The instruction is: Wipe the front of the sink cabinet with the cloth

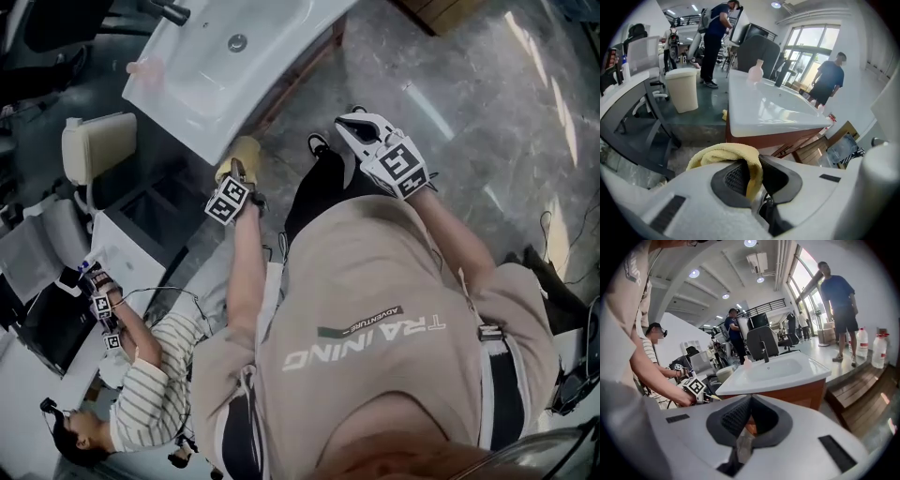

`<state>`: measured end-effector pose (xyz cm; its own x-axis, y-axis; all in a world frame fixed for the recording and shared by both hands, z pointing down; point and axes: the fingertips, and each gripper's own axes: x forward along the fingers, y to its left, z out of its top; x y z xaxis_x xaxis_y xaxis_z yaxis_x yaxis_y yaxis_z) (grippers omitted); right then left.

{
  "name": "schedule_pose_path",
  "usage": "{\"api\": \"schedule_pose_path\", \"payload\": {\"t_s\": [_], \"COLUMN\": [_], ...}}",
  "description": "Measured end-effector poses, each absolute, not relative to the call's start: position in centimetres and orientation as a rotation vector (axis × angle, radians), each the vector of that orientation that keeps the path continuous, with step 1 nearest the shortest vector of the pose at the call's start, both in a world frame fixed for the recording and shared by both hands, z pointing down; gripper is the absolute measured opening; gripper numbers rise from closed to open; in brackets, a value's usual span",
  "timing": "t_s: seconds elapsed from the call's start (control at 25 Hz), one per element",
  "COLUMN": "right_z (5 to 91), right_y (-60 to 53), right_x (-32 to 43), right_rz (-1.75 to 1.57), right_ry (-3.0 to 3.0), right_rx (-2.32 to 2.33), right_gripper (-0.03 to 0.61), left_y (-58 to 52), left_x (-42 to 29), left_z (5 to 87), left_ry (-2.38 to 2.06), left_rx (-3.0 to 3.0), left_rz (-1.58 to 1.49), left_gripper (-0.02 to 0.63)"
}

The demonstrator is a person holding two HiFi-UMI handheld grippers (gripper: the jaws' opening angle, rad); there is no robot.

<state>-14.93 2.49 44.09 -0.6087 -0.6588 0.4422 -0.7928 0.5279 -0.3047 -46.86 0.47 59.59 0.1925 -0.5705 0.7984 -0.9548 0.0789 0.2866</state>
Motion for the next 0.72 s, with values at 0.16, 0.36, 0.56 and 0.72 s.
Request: {"api": "schedule_pose_path", "payload": {"t_s": [0.16,0.36,0.56,0.72], "right_z": [46.0,47.1,47.5,48.0], "right_y": [4.2,4.9,4.5,4.0], "right_x": [-14.4,-14.3,-13.5,-12.2], "right_rz": [0.752,0.799,0.839,0.855], "right_ry": [-2.441,-2.413,-2.403,-2.410], "right_rx": [1.260,1.322,1.390,1.422], "right_gripper": [0.012,0.012,0.012,0.012], "left_y": [-1.0,-2.4,-3.0,-3.3], "left_x": [-47.1,-46.9,-46.4,-46.0], "left_z": [61.2,62.5,63.3,63.6], "left_ry": [-1.503,-1.519,-1.532,-1.563], "left_rx": [1.577,1.577,1.498,1.479], "left_rz": [0.565,0.586,0.467,0.431], "left_gripper": [0.040,0.040,0.040,0.040]}}
